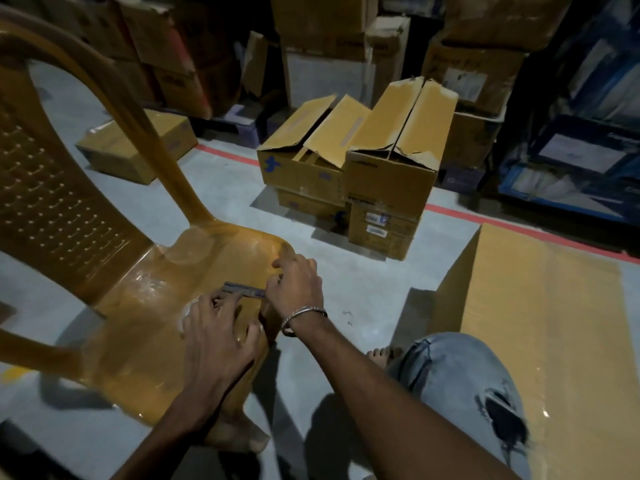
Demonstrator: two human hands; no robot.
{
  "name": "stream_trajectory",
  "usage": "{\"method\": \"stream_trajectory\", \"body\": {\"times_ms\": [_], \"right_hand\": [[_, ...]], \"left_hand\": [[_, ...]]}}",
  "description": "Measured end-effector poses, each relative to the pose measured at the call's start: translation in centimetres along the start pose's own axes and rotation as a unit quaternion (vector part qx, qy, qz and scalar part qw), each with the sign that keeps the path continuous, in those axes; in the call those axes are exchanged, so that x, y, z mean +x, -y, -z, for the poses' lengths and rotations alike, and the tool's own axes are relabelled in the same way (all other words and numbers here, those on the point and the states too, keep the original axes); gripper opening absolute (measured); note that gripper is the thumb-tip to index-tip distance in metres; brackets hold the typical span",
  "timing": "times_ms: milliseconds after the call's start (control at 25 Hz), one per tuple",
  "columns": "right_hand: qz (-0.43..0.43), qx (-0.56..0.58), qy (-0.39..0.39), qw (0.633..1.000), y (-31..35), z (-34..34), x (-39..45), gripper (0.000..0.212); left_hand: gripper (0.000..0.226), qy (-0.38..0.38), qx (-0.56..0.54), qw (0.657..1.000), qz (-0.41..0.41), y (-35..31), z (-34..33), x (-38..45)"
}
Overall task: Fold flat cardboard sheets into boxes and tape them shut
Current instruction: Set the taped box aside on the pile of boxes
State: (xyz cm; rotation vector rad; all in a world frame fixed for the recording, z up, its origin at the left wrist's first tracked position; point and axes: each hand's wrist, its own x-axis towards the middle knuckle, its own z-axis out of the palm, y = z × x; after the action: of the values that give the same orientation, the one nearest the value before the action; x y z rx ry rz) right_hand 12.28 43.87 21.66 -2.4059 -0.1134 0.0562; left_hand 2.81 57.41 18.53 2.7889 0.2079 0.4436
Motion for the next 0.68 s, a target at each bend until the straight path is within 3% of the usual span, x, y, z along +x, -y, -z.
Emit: {"method": "stream_trajectory", "body": {"times_ms": [120,280,480,680], "right_hand": [[-0.04,0.069,-0.02,0.997,-1.5,6.4,0.8,0.037],[-0.062,0.03,-0.036,0.997,-6.4,16.5,-0.6,0.032],[-0.145,0.013,-0.085,0.986,-16.3,27.6,-7.3,0.031],[-0.218,0.018,-0.096,0.971,-26.9,32.1,-13.9,0.033]], "left_hand": [[0.047,-0.006,-0.022,0.999,-0.027,-5.5,0.2,1.7],[0.04,0.028,-0.092,0.992,-0.08,-16.2,0.4,4.6],[0.038,0.139,-0.152,0.964,-0.17,-30.3,0.5,5.1],[0.039,0.234,-0.152,0.936,-0.215,-38.1,-3.6,1.8]]}}
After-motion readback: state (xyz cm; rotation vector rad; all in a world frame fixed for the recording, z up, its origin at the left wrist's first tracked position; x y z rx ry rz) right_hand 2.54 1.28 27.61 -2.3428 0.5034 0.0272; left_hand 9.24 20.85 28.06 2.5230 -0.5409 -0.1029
